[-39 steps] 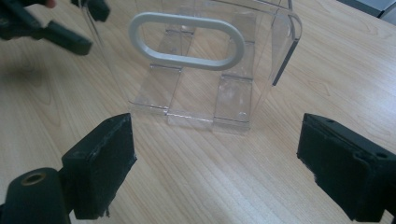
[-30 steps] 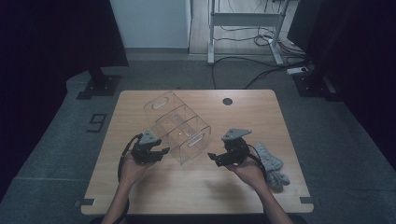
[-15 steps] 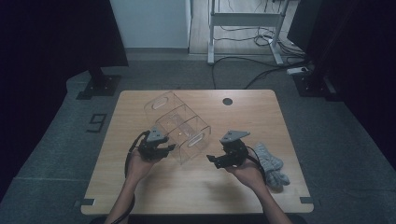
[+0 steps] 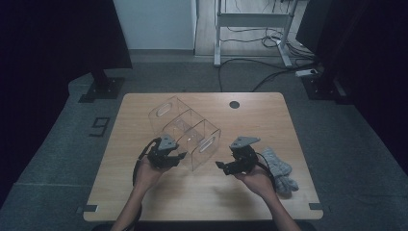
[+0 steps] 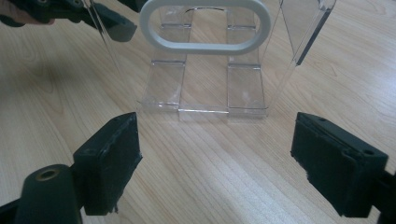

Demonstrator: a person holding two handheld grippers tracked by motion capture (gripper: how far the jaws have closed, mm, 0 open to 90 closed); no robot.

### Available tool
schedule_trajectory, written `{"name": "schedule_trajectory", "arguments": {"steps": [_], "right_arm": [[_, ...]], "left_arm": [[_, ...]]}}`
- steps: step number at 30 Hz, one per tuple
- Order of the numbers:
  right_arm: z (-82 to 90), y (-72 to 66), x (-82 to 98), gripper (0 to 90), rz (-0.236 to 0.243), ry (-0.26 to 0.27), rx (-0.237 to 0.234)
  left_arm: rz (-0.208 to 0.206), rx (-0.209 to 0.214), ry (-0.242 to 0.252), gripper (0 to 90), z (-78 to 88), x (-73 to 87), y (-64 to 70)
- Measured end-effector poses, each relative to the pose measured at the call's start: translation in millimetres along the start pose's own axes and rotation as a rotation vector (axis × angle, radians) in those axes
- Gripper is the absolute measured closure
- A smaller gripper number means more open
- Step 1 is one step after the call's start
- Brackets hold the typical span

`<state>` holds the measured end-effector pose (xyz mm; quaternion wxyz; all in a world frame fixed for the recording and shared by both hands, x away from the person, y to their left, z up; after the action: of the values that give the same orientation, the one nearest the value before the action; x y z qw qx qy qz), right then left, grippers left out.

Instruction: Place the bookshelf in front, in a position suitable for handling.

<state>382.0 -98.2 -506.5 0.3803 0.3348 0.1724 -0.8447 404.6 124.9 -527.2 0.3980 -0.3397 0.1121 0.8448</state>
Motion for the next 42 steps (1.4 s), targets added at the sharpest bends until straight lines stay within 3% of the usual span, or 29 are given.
{"name": "schedule_trajectory", "arguments": {"steps": [10, 15, 18, 23, 31, 37, 42], "right_arm": [[2.1, -7.1, -5.0, 13.1, -0.001, 0.029, -0.011], [2.4, -8.0, -6.6, 12.9, -0.002, 0.035, -0.013], [2.1, -5.9, -6.9, 12.9, -0.009, 0.039, -0.010], [1.9, -4.8, -8.8, 12.9, -0.017, 0.042, -0.003], [-5.5, -11.2, -20.0, 12.7, -0.017, 0.044, 0.022], [-14.9, -9.1, -20.4, 19.5, -0.030, 0.031, 0.064], [-15.8, -4.7, -18.1, 26.8, -0.041, 0.031, 0.080]], "left_arm": [[-0.004, 0.048, 0.011, 49.3, -5.8, -11.5, 24.1], [0.014, 0.075, 0.020, 44.8, -11.1, -17.9, 37.4], [-0.017, 0.091, 0.015, 41.0, -17.6, -23.4, 50.2], [-0.058, 0.099, 0.003, 38.4, -19.7, -24.5, 57.5], [-0.009, 0.108, 0.028, 31.5, 4.0, -14.1, 43.3], [-0.003, 0.114, -0.008, 29.0, 19.7, 13.1, 26.7], [0.050, 0.097, -0.017, 27.8, 33.0, 31.6, 6.3]]}}
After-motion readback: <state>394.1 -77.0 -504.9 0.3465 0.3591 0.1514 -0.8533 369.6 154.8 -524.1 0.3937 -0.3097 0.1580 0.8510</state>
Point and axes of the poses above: each handheld gripper's, and its own axes: z roughly backward along the jaws, x roughly out of its underside, y roughly to its right, the point moved 7 cm from there along -z, roughly forward along the jaws, and after that the axes turned 7 degrees about -y, right-handed, at the moved point
